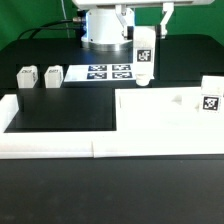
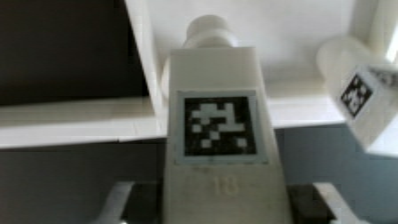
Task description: Assemble square table
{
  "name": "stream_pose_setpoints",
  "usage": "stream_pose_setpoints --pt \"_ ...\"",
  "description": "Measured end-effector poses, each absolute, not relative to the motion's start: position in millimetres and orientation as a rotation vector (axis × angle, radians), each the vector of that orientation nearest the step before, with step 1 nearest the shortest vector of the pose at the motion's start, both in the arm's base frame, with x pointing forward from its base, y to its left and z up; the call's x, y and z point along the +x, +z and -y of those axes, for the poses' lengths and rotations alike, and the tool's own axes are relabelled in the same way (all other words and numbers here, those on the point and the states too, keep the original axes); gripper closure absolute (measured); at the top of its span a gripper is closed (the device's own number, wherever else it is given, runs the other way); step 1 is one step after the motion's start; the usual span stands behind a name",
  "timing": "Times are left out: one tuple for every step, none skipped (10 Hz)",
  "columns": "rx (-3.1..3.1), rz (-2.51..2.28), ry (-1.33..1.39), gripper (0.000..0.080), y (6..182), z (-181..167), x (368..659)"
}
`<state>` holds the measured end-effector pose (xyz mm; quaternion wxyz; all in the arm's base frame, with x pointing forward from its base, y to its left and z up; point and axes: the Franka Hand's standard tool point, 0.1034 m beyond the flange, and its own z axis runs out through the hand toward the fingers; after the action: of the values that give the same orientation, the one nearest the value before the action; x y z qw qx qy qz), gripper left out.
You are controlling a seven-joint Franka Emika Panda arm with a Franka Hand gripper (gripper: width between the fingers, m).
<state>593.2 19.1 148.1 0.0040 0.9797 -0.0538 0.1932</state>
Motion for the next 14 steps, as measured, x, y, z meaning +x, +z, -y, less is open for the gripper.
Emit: stream_pose_setpoints --pt "3.042 0.161 0.731 0.0507 158.4 -20.3 604.9" --pt "3.007 0.149 0.853 0.0507 157.2 -21.5 604.4" --pt "3.01 0.144 0.831 0.0507 151.6 -21.0 600.0" --pt "3.01 0.14 0.831 0.0507 152.6 -21.3 601.0" --pt "3.002 0.131 0.854 0.0507 149.4 -23.2 599.9" --pt "2.985 0.115 0.898 0.0507 134.4 -27.4 594.6" --pt "2.978 0.096 0.877 0.0507 127.2 -22.0 596.9" --pt "2.963 0.089 0.898 0.0507 129.9 -14.6 605.6" --pt "2.954 0.083 0.897 0.0507 126.0 -8.9 609.5" --pt "2.953 0.086 0.89 0.0507 121.9 -7.0 610.2" --pt "2.952 0.085 0.889 0.0507 120.7 -6.7 611.4" --pt "2.95 0.085 0.887 0.0507 118.6 -4.8 612.9" --pt "2.95 0.082 0.881 0.0507 113.6 -5.8 612.4" --pt "2.954 0.074 0.869 0.0507 107.8 -9.9 611.5"
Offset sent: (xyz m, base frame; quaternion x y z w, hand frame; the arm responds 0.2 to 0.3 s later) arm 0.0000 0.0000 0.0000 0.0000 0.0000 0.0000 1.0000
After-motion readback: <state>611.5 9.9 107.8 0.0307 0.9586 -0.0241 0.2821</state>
